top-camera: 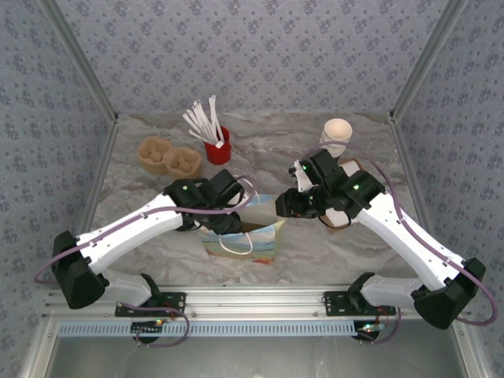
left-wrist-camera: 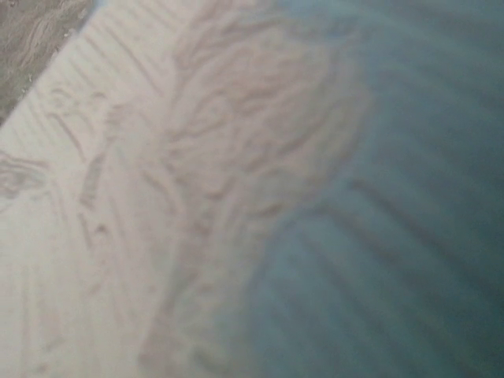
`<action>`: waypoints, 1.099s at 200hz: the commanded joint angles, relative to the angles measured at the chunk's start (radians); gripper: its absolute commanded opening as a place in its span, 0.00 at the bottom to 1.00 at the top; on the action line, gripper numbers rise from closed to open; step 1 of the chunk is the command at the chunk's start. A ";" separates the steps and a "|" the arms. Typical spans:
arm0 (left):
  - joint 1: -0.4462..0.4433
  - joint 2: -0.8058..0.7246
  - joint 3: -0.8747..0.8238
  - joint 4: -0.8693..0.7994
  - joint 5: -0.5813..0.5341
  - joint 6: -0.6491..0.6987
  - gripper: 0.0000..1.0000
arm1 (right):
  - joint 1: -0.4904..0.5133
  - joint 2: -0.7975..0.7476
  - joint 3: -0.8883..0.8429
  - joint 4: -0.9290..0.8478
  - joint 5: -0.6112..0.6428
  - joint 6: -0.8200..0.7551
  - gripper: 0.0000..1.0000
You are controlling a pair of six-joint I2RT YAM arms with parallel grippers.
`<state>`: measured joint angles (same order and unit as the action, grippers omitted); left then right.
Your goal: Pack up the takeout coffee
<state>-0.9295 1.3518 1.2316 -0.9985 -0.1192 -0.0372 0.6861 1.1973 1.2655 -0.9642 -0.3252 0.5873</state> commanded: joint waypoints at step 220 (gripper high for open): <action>0.351 -0.168 0.470 0.069 -0.085 -0.178 0.89 | -0.033 0.030 0.116 -0.056 0.143 -0.006 0.34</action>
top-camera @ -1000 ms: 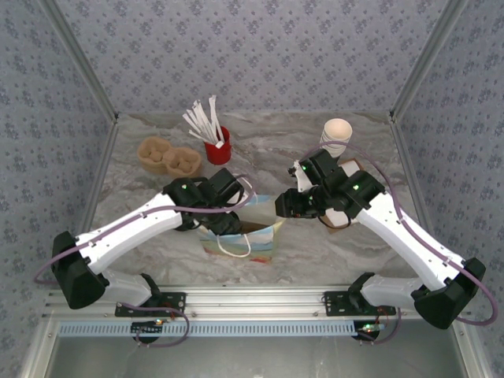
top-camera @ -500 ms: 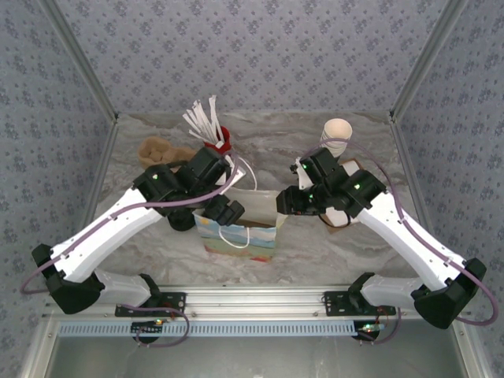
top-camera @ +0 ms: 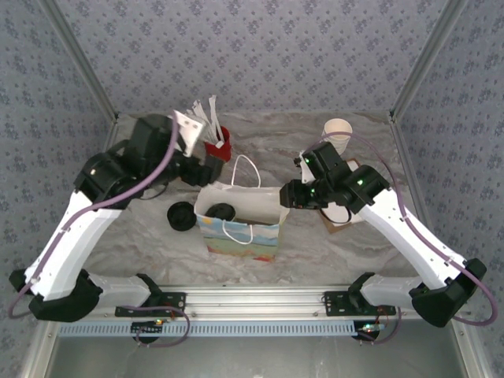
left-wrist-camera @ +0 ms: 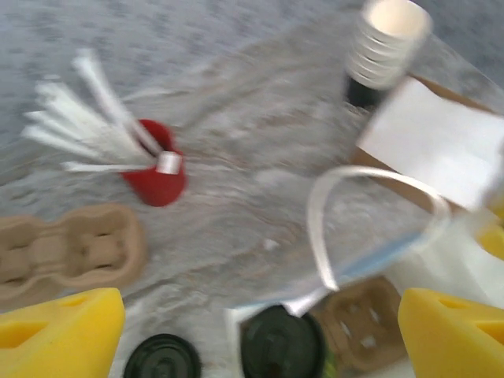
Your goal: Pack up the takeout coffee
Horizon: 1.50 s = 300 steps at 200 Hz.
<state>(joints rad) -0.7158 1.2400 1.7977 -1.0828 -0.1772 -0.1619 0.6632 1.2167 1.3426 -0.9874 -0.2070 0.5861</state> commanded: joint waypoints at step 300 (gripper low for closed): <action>0.535 0.567 -0.374 0.948 0.322 -0.213 0.45 | -0.124 -0.054 0.086 -0.101 0.003 -0.043 0.36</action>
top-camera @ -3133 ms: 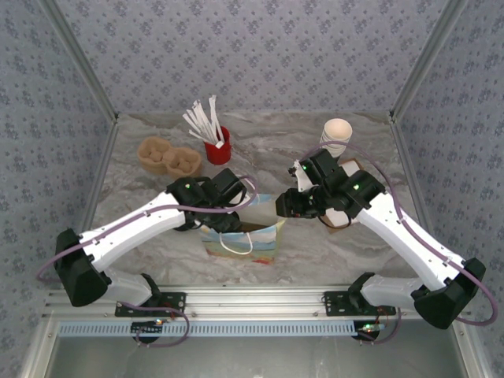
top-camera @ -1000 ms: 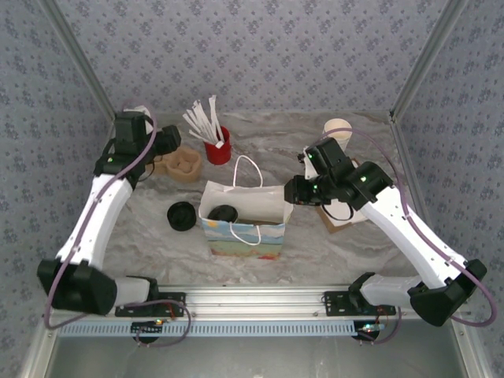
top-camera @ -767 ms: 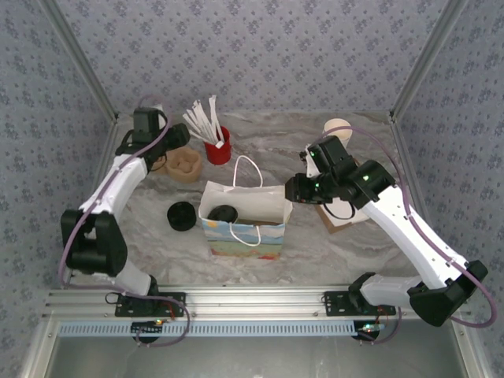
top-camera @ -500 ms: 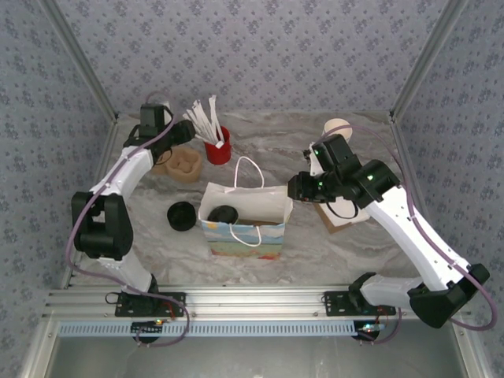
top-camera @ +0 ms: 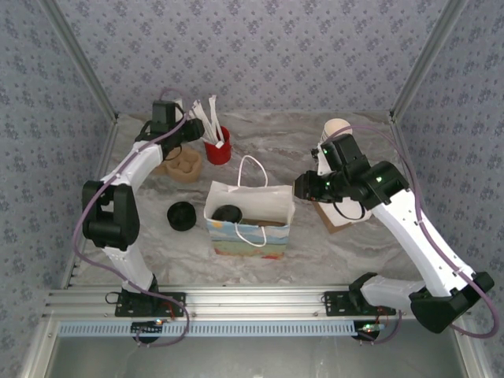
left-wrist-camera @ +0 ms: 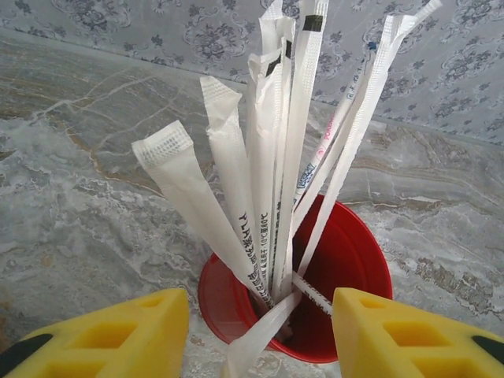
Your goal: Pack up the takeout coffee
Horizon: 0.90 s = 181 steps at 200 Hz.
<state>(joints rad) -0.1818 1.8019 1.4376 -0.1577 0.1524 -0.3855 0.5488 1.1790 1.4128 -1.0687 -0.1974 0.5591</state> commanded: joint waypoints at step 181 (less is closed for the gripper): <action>-0.067 -0.487 0.062 -0.251 -0.218 0.144 0.06 | -0.079 -0.101 0.024 -0.049 -0.002 -0.021 0.44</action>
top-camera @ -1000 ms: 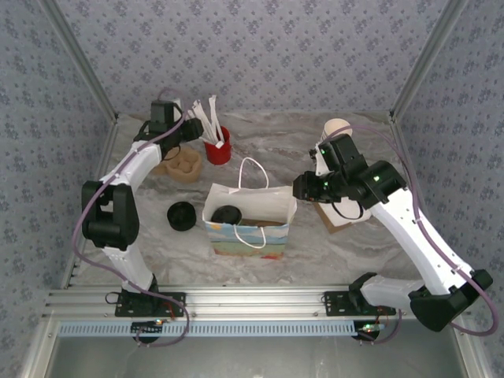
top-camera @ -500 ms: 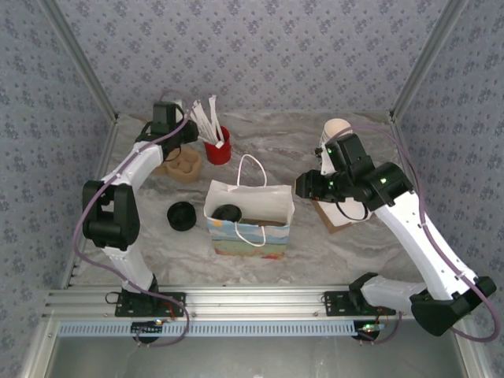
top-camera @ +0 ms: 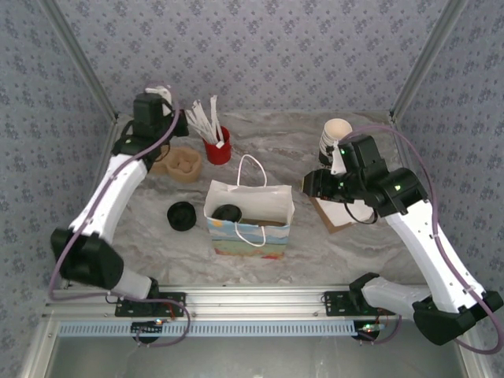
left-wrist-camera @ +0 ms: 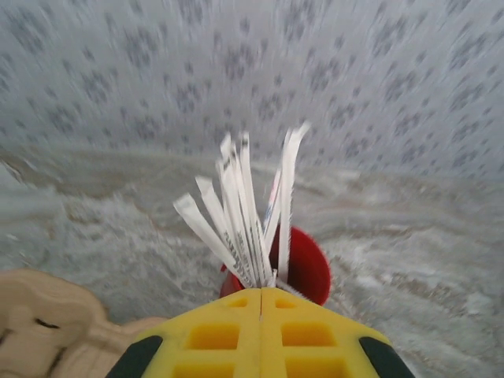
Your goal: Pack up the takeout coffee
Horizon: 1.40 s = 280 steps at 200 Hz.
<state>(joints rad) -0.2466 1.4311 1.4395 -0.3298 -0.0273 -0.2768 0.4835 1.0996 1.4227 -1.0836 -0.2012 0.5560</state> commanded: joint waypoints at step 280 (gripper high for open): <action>-0.457 -0.394 0.257 -0.686 0.254 0.197 0.06 | -0.473 0.155 -0.382 0.175 0.198 -0.047 0.47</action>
<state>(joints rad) -0.6106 0.9962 1.6768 -0.9539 0.3840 -0.1562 0.0208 1.2221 1.0370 -0.9470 -0.0284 0.5144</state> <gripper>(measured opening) 0.063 0.465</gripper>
